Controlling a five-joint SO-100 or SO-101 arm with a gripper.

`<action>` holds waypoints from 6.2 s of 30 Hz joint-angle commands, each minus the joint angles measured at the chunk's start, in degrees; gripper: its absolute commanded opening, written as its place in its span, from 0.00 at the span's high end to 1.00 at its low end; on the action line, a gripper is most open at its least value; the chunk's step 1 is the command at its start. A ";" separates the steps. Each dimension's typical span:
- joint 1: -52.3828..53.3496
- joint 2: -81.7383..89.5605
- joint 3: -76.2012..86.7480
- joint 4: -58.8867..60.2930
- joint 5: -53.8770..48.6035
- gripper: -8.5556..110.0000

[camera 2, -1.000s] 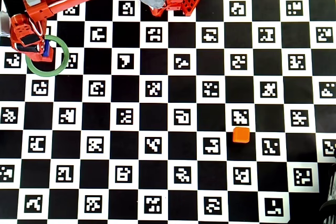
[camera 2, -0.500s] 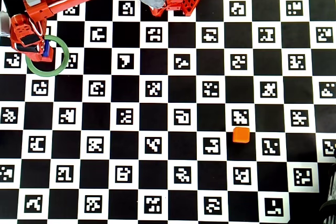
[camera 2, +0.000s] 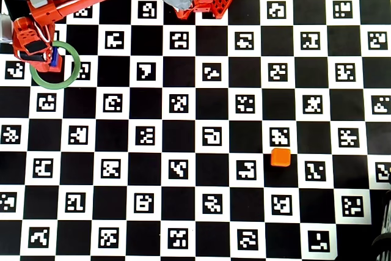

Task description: Grab the red cube then put it in the green circle then put the blue cube on top and finally the orange cube on top

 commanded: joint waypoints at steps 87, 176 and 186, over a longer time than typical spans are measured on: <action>-76.11 25.93 -7.29 18.37 80.60 0.60; -95.71 -8.88 -17.05 4.48 96.06 0.52; -94.22 -9.67 -13.71 2.29 95.10 0.52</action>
